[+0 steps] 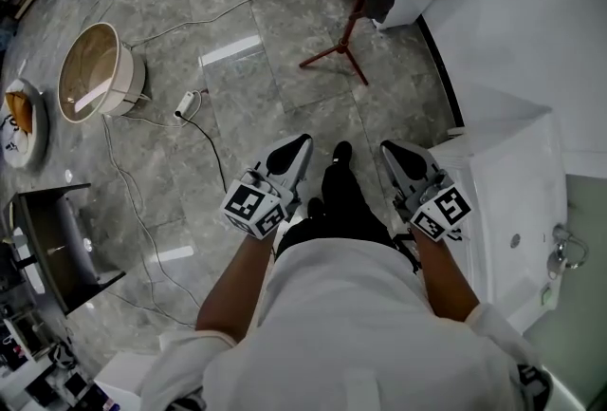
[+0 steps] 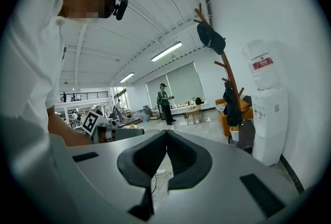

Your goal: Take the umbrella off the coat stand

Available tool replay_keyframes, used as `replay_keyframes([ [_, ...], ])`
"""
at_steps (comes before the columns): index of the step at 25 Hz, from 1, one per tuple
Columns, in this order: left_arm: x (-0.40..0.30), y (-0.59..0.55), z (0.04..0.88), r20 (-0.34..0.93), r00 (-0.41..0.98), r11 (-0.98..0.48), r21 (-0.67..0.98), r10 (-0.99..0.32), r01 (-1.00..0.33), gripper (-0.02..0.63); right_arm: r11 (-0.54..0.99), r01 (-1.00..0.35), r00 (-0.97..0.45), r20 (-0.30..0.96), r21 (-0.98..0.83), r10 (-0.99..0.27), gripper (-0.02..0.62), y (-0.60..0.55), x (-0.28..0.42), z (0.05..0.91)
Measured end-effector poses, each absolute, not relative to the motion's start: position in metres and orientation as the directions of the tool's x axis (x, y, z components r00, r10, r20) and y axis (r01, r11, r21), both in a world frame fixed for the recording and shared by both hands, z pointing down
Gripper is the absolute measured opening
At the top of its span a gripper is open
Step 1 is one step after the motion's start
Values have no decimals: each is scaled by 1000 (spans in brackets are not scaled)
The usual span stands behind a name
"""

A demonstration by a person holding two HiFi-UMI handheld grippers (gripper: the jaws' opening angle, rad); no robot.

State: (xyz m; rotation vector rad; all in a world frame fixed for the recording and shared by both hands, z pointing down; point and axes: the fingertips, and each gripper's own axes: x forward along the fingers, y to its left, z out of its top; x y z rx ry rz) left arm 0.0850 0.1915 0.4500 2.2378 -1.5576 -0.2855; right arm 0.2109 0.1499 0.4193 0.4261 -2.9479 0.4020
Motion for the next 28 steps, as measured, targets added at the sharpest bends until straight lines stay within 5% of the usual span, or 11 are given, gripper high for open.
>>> replay_keyframes([
  [18,27,5,397,25,279,-248,389,-960,-887,15,949,-236,-972,41,-209,-232,12,-60,164,378],
  [28,-19,-69,407,19,329,-295,396,-944,-869,15,904,-360,-930,16,-232,-366,12,-134,133,377],
])
